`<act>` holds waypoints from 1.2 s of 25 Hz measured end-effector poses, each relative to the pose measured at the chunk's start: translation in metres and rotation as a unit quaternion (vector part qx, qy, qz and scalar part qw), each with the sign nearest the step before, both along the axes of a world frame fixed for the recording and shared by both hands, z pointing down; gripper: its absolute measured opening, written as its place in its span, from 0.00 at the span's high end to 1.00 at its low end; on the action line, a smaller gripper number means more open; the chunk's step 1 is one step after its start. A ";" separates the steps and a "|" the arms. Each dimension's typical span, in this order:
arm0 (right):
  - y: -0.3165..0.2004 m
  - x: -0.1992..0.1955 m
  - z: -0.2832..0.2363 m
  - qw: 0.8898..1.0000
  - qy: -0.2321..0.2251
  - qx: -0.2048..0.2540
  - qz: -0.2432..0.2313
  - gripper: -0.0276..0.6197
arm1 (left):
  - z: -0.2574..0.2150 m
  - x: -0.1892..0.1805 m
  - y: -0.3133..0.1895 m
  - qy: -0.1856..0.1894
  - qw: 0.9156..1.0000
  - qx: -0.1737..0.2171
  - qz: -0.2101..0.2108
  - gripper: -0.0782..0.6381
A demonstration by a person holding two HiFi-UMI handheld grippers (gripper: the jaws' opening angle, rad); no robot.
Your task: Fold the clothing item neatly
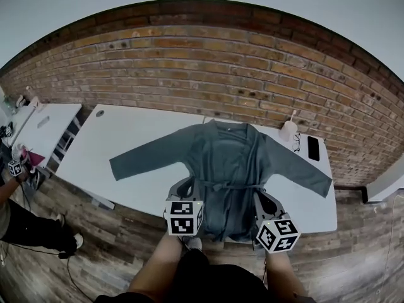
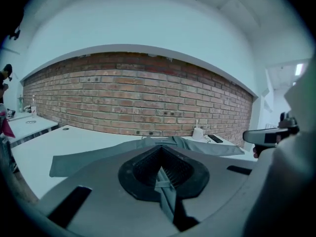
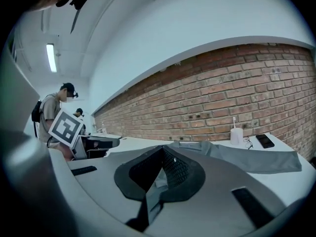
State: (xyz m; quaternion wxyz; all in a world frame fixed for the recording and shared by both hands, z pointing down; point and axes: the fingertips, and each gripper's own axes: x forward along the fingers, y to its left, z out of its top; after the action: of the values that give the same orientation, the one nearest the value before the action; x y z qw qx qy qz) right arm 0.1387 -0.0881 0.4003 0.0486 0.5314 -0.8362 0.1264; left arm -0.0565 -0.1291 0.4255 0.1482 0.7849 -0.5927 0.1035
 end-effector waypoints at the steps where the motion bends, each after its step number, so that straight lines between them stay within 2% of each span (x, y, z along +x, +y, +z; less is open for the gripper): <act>1: -0.011 -0.007 0.001 1.000 -0.001 -0.002 -0.001 0.97 | 0.002 -0.006 -0.011 0.002 1.000 -0.003 -0.001 0.89; 6: -0.058 -0.045 -0.004 1.000 -0.005 0.000 -0.012 0.97 | -0.009 -0.028 -0.061 0.029 1.000 -0.002 0.003 0.89; 12: -0.098 -0.078 0.004 1.000 -0.007 -0.012 -0.016 0.97 | 0.003 -0.056 -0.094 0.013 1.000 -0.010 0.011 0.89; 16: -0.119 -0.096 0.005 1.000 -0.005 -0.011 -0.016 0.97 | 0.014 -0.078 -0.113 0.025 0.999 -0.022 0.007 0.89; 25: -0.128 -0.116 0.023 0.999 0.006 -0.031 -0.023 0.97 | 0.040 -0.094 -0.122 0.021 0.999 -0.041 0.005 0.89; 30: -0.132 -0.121 0.018 0.999 0.016 -0.023 -0.034 0.97 | 0.055 -0.121 -0.122 0.015 0.997 -0.062 -0.033 0.89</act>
State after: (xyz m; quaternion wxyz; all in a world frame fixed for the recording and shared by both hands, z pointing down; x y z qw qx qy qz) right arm 0.0180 -0.2206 0.4187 0.0780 0.5036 -0.8497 0.1351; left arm -0.1780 -0.2516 0.4802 0.2089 0.7554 -0.6088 0.1233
